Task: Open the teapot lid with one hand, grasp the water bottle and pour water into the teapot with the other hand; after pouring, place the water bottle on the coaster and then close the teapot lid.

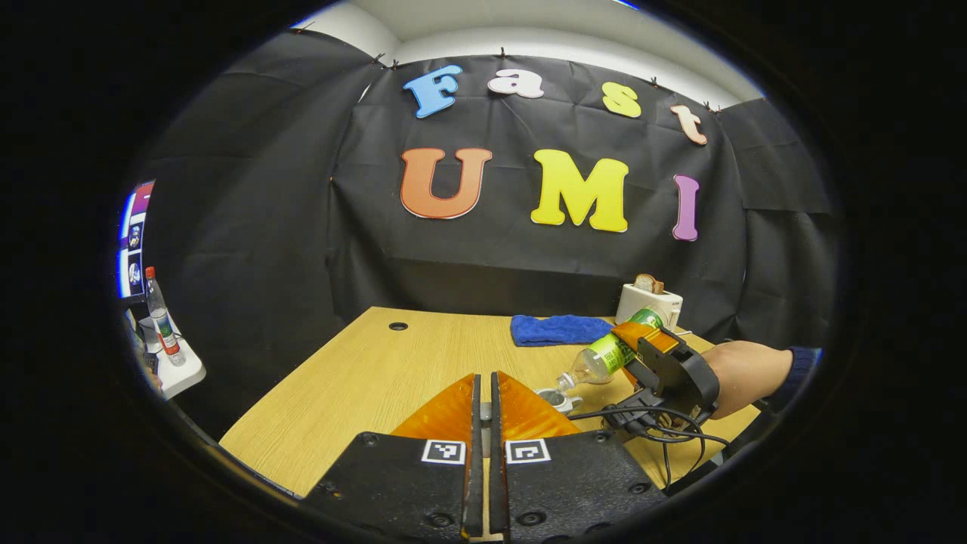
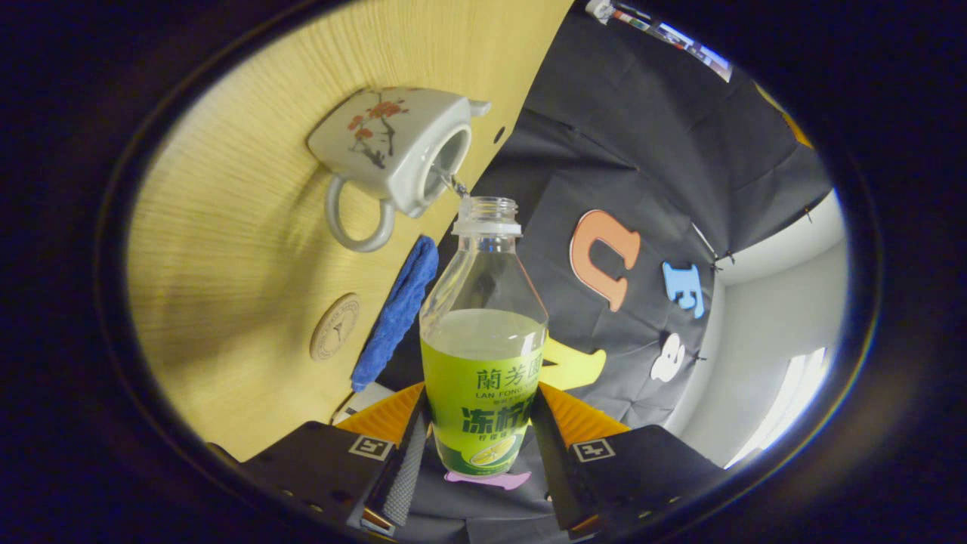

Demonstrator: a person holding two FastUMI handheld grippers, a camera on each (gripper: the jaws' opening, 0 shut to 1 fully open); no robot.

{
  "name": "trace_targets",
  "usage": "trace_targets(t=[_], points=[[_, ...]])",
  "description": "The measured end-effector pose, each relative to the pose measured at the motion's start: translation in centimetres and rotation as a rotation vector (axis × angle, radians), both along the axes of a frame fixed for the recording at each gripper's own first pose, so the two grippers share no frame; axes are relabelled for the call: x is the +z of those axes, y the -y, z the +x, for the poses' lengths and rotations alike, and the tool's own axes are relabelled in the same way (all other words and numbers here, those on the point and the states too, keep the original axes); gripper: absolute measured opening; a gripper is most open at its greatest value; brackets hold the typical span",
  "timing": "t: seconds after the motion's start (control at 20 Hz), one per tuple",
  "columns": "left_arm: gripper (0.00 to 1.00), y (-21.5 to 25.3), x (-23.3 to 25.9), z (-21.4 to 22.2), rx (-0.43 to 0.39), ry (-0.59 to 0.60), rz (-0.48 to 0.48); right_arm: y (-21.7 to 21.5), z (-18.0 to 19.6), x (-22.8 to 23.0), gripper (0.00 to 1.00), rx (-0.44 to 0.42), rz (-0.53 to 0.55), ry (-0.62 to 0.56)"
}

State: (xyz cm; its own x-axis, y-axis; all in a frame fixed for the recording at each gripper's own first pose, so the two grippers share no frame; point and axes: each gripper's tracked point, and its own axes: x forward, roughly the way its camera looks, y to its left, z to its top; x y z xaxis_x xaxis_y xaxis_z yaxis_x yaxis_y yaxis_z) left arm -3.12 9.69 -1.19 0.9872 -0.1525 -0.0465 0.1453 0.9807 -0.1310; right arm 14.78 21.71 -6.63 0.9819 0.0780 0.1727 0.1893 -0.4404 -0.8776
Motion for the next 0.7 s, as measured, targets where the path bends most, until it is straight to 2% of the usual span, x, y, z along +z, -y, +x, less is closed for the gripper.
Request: trace_targets(t=[0.4, 0.5, 0.7], points=[[0.05, 0.1, 0.0, 0.0, -0.007, 0.005, 0.001, -0.7, 0.1, 1.2, 0.72, 0.041, -0.065, 0.063], [0.05, 0.0, 0.0, 0.0, -0.004, 0.002, 0.002, -0.8, 0.0, 1.4, 0.70, 0.041, -0.078, 0.068], [0.05, 0.2, 0.1, -0.2, -0.019, 0.016, 0.006, -1.5, -0.3, 2.3, 0.70, 0.072, -0.148, 0.117]])
